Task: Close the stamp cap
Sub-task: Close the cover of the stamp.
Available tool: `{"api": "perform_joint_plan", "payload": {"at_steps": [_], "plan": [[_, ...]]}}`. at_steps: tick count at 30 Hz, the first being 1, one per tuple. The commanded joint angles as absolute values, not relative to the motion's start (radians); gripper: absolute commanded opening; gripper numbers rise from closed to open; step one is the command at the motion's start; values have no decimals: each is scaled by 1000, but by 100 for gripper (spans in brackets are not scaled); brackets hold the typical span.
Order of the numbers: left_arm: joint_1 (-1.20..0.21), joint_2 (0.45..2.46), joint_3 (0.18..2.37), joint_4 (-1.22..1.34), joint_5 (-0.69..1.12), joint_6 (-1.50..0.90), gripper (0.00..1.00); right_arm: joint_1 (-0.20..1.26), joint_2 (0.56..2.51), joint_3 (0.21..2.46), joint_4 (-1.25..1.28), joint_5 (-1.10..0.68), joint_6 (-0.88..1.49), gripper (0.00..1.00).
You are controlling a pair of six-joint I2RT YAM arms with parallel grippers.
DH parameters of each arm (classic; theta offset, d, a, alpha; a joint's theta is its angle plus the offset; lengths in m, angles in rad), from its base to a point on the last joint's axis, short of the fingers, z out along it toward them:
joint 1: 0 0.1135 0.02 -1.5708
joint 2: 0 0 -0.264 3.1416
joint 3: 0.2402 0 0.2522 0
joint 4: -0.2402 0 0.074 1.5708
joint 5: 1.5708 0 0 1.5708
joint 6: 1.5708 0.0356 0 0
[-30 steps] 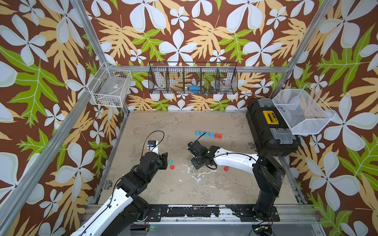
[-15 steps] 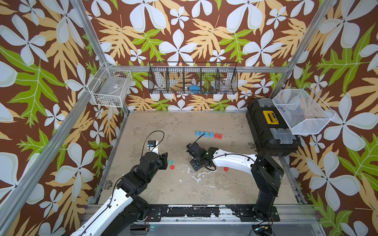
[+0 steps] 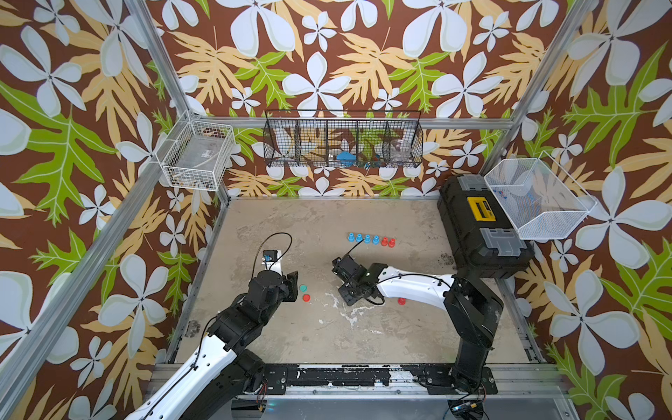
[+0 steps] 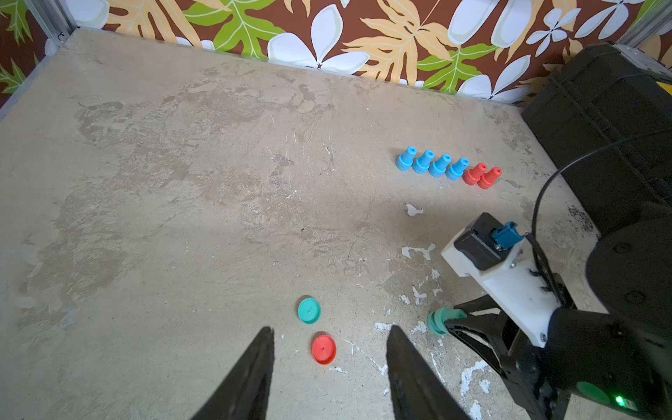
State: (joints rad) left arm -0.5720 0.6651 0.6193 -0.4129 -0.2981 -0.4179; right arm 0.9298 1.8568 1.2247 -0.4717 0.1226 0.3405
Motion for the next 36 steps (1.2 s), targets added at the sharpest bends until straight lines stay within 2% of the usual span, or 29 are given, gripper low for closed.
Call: {"api": "perform_joint_plan", "payload": {"at_steps": [1,36], "plan": [[-571,665,618,-402,-297,-413,52,931,1862,1230,-464,118,354,16],[-571,666,618,-401,-298,-413,52,936,1906,1230,-469,107,341,16]]}}
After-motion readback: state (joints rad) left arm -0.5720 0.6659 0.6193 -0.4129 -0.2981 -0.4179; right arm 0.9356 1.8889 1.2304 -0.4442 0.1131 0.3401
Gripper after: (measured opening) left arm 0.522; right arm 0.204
